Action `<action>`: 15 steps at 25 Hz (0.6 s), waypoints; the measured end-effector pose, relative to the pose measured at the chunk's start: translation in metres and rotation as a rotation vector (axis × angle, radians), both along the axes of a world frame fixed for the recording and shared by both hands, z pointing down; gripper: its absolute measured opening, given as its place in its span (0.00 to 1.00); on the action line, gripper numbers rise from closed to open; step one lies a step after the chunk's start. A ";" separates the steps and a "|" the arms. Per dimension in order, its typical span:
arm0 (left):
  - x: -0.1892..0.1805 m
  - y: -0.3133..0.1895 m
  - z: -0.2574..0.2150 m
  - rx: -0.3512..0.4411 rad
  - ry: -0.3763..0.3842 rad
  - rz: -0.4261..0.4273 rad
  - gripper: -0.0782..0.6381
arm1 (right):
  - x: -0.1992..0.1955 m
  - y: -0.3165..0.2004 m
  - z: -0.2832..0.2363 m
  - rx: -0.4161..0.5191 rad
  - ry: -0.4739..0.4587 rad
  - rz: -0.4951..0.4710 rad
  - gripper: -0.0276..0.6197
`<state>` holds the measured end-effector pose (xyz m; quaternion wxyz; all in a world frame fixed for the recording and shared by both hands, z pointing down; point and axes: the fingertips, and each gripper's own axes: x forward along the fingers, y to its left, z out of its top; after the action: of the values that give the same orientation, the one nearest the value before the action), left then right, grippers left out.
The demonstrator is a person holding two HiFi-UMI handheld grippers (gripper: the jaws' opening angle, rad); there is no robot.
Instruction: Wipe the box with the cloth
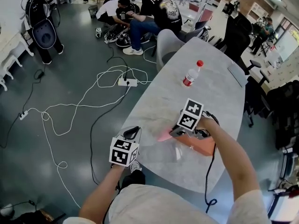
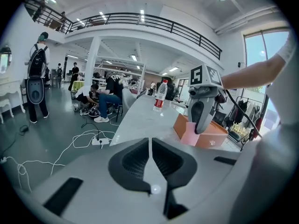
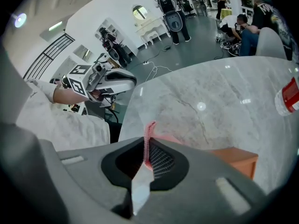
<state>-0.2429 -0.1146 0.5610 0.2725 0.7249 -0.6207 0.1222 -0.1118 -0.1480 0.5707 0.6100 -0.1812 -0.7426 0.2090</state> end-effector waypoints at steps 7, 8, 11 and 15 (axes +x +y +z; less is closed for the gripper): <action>0.009 0.017 -0.008 0.008 -0.019 -0.016 0.15 | 0.007 0.024 -0.004 -0.019 -0.039 -0.008 0.07; 0.011 0.020 -0.009 0.009 -0.022 -0.017 0.15 | 0.009 0.028 -0.004 -0.021 -0.047 -0.005 0.07; 0.017 0.029 -0.009 0.007 -0.031 -0.016 0.15 | 0.014 0.036 -0.006 -0.017 -0.078 0.004 0.07; 0.028 0.038 -0.013 0.009 -0.040 -0.010 0.15 | 0.018 0.045 -0.020 0.008 -0.177 0.041 0.07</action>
<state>-0.2153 -0.0768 0.5479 0.2575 0.7204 -0.6302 0.1325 -0.0942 -0.1035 0.5503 0.5380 -0.1813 -0.7981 0.2018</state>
